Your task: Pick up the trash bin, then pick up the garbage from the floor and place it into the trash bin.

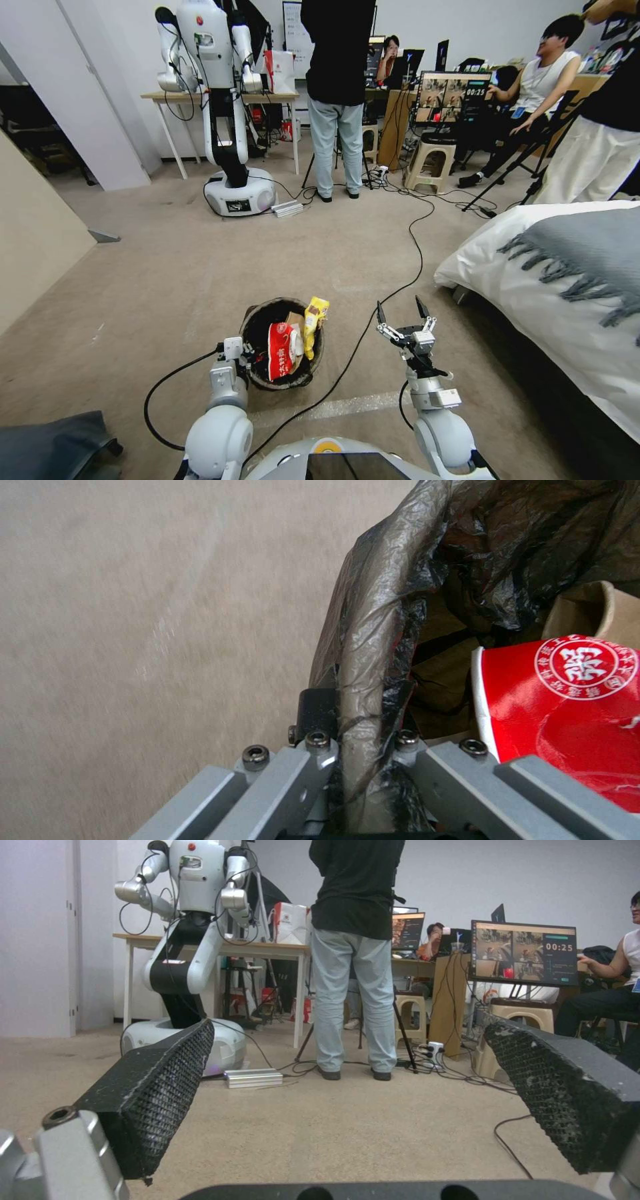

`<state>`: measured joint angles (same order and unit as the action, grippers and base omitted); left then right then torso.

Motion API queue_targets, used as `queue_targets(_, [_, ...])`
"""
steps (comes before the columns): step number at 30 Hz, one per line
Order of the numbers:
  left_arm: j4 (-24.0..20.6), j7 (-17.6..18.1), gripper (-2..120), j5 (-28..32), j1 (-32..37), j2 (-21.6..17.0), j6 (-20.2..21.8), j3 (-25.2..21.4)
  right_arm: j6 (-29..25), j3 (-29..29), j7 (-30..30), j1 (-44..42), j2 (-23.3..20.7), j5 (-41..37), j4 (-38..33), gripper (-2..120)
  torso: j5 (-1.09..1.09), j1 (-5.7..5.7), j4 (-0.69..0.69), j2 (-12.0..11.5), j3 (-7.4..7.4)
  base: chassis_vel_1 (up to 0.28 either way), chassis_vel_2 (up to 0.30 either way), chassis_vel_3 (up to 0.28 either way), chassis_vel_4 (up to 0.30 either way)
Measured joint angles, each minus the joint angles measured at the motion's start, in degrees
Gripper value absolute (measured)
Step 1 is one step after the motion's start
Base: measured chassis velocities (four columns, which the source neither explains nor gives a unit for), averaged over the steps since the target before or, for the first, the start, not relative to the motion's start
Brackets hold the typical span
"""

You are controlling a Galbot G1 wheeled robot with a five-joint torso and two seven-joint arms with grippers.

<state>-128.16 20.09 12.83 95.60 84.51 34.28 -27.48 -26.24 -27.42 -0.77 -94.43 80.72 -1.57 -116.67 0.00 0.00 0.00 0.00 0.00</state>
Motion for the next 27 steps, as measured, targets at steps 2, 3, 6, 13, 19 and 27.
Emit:
queue_targets(2, [0.4, -0.1, 0, 0.8, 0.0, 0.0, 0.5, -0.2, 0.0, 0.0, 0.0, 0.0, 0.0, 0.0, 0.0, 100, 0.0, 0.0, 0.0, 0.0, 0.0, 0.0, 0.0, 0.0, 0.0])
queue_targets(3, [0.9, -0.2, 0, 1.6, 0.1, -0.1, 1.1, -0.6, -0.1, 0.1, 0.1, 0.1, 0.1, 0.1, 0.2, 100, -0.01, 0.0, 0.0, 0.0, 0.0, 0.0, 0.0, 0.0, 0.0])
queue_targets(6, [1.6, -0.2, 0, 3.0, 0.1, -0.1, 2.1, -0.9, -0.3, 0.1, 0.1, 0.2, 0.2, 0.3, 0.4, 100, 0.0, 0.0, 0.0, 0.0, 0.0, 0.0, 0.0, 0.0, 0.0])
queue_targets(13, [3.7, -0.1, 0, 4.5, -0.3, -0.3, 2.7, -1.7, -0.7, 0.2, 0.3, 0.2, 0.3, 0.5, 0.6, 100, 0.08, -0.01, 0.03, 0.0, -0.02, 0.0, 0.0, 0.0, 0.0])
queue_targets(19, [5.9, -0.1, 0, 5.7, -0.4, -0.3, 2.5, -2.0, -1.2, 0.2, 0.9, -0.1, 0.3, 0.9, 0.8, 100, 0.08, -0.01, 0.04, 0.0, -0.03, 0.0, 0.0, 0.0, 0.0])
queue_targets(27, [6.2, -0.1, 0, 6.2, -0.9, -0.1, 2.5, -2.0, -1.7, 0.3, 1.2, -0.2, 0.4, 1.5, 1.4, 100, 0.04, -0.01, 0.01, 0.0, -0.02, 0.0, 0.0, 0.0, 0.0])
